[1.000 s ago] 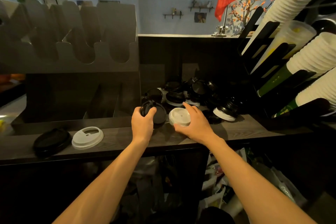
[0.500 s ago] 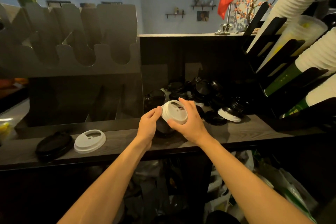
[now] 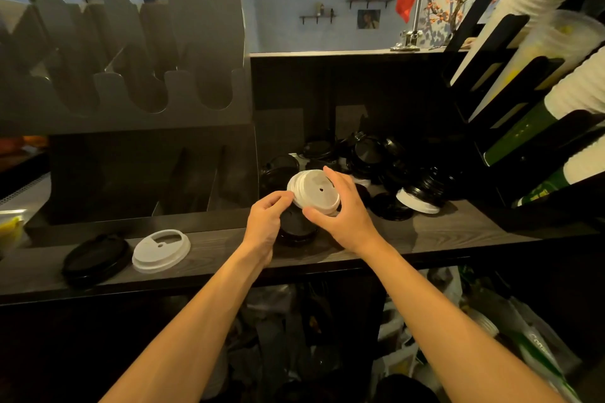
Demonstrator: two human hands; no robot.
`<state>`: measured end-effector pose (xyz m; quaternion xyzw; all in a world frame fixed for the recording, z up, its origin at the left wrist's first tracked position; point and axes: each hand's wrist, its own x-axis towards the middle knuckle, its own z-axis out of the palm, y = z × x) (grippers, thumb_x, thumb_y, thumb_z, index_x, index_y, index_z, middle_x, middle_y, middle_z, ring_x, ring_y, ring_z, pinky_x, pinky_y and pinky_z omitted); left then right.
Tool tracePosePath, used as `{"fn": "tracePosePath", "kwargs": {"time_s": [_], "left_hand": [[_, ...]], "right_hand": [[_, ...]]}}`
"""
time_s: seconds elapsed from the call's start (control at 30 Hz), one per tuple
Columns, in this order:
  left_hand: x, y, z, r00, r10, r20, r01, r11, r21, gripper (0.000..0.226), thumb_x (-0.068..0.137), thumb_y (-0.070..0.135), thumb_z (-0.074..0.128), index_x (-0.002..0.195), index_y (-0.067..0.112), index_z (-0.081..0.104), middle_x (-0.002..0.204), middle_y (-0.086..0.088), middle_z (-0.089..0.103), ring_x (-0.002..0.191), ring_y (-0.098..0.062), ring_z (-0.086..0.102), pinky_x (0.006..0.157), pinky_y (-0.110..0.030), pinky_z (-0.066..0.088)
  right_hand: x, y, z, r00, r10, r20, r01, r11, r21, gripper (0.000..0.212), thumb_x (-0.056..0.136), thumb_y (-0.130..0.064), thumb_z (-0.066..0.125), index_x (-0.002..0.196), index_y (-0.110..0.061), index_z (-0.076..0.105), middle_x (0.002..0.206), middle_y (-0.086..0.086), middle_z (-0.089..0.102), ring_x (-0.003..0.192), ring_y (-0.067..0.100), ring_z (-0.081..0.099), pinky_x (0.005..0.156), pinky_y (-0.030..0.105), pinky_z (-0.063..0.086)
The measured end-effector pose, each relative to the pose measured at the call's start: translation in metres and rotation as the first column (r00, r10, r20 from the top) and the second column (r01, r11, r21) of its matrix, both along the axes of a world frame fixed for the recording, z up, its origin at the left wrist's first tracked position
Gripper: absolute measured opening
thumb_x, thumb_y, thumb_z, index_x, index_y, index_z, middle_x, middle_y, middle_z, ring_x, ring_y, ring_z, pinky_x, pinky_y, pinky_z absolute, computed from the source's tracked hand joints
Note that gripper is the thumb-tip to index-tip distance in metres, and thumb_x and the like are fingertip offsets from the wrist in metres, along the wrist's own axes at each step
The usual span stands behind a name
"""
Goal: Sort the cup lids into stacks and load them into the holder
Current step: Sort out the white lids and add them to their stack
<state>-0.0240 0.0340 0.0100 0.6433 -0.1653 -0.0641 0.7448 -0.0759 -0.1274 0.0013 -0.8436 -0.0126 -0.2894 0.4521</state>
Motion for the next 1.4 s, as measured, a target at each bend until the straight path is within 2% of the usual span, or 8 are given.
{"fn": "tracePosePath", "kwargs": {"time_s": [0.17, 0.37, 0.5, 0.63, 0.8, 1.0, 1.17, 1.4], "left_hand": [[-0.001, -0.001, -0.001, 0.994, -0.1, 0.045, 0.094, 0.988, 0.121, 0.008, 0.094, 0.019, 0.071, 0.097, 0.022, 0.077, 0.097, 0.006, 0.078, 0.102, -0.016, 0.071, 0.088, -0.029, 0.056], [0.0, 0.0, -0.002, 0.986, -0.138, 0.096, 0.118, 0.974, 0.193, 0.022, 0.085, 0.016, 0.081, 0.105, 0.023, 0.076, 0.103, 0.009, 0.076, 0.104, -0.01, 0.069, 0.091, -0.028, 0.054], [0.004, 0.002, 0.004, 0.991, -0.126, -0.046, 0.13, 0.989, 0.072, 0.02, 0.096, 0.013, 0.061, 0.106, 0.018, 0.079, 0.107, -0.002, 0.077, 0.111, -0.024, 0.069, 0.088, -0.03, 0.052], [0.01, 0.001, 0.016, 0.971, -0.126, -0.204, 0.138, 0.989, 0.043, 0.039, 0.105, 0.04, 0.049, 0.098, 0.02, 0.081, 0.106, -0.009, 0.078, 0.107, -0.025, 0.072, 0.094, -0.034, 0.053], [0.015, -0.003, 0.012, 0.951, -0.271, -0.151, 0.273, 0.962, -0.008, 0.037, 0.103, 0.042, 0.054, 0.122, 0.018, 0.074, 0.117, -0.009, 0.076, 0.114, -0.023, 0.07, 0.101, -0.037, 0.052], [0.015, -0.002, 0.007, 0.988, -0.155, -0.023, 0.155, 0.988, -0.007, 0.014, 0.096, 0.025, 0.068, 0.098, 0.017, 0.079, 0.106, -0.009, 0.077, 0.111, -0.028, 0.07, 0.094, -0.035, 0.054], [0.008, -0.001, 0.003, 0.98, -0.121, 0.158, 0.111, 0.991, 0.068, 0.013, 0.096, 0.019, 0.069, 0.106, 0.018, 0.078, 0.102, 0.002, 0.078, 0.101, -0.011, 0.072, 0.083, -0.019, 0.054], [0.009, -0.001, 0.006, 0.96, -0.275, 0.053, 0.266, 0.955, 0.134, 0.029, 0.106, 0.03, 0.051, 0.122, 0.018, 0.072, 0.115, -0.001, 0.076, 0.114, -0.017, 0.069, 0.101, -0.032, 0.053]], "right_hand": [[0.002, -0.002, 0.004, 1.0, 0.005, 0.007, -0.006, 0.995, 0.097, 0.08, 0.085, -0.023, 0.079, 0.153, -0.022, 0.036, 0.143, -0.008, 0.037, 0.128, 0.005, 0.039, 0.102, 0.017, 0.038], [0.012, 0.0, 0.006, 0.999, 0.014, -0.042, -0.006, 0.982, 0.187, 0.085, 0.08, -0.037, 0.084, 0.151, -0.023, 0.04, 0.139, -0.008, 0.041, 0.125, 0.007, 0.046, 0.099, 0.023, 0.046], [0.012, -0.005, 0.005, 1.0, -0.016, -0.017, 0.02, 0.973, 0.231, 0.079, 0.082, -0.036, 0.082, 0.15, -0.023, 0.044, 0.136, -0.009, 0.045, 0.122, 0.006, 0.048, 0.099, 0.025, 0.047], [0.015, -0.003, 0.007, 1.0, 0.005, 0.016, -0.008, 0.983, 0.184, 0.076, 0.083, -0.033, 0.082, 0.148, -0.022, 0.045, 0.132, -0.013, 0.048, 0.118, -0.002, 0.05, 0.095, 0.015, 0.046], [0.019, -0.003, 0.009, 0.999, 0.041, 0.0, -0.041, 0.987, 0.156, 0.076, 0.085, -0.037, 0.079, 0.15, -0.021, 0.043, 0.134, -0.015, 0.046, 0.115, -0.011, 0.048, 0.09, 0.008, 0.044], [0.02, -0.002, 0.01, 1.0, -0.027, -0.001, 0.027, 0.979, 0.201, 0.089, 0.081, -0.059, 0.069, 0.154, -0.018, 0.038, 0.138, -0.016, 0.042, 0.127, 0.004, 0.045, 0.101, 0.019, 0.044], [0.021, -0.003, 0.004, 0.999, -0.007, -0.049, 0.017, 0.98, 0.2, 0.085, 0.085, -0.045, 0.077, 0.155, -0.018, 0.037, 0.141, -0.012, 0.042, 0.129, 0.005, 0.043, 0.095, 0.013, 0.04], [0.02, -0.006, 0.003, 0.999, -0.037, 0.007, 0.034, 0.965, 0.259, 0.078, 0.083, -0.034, 0.081, 0.15, -0.014, 0.046, 0.145, -0.002, 0.052, 0.129, 0.008, 0.05, 0.098, 0.016, 0.047]]}}
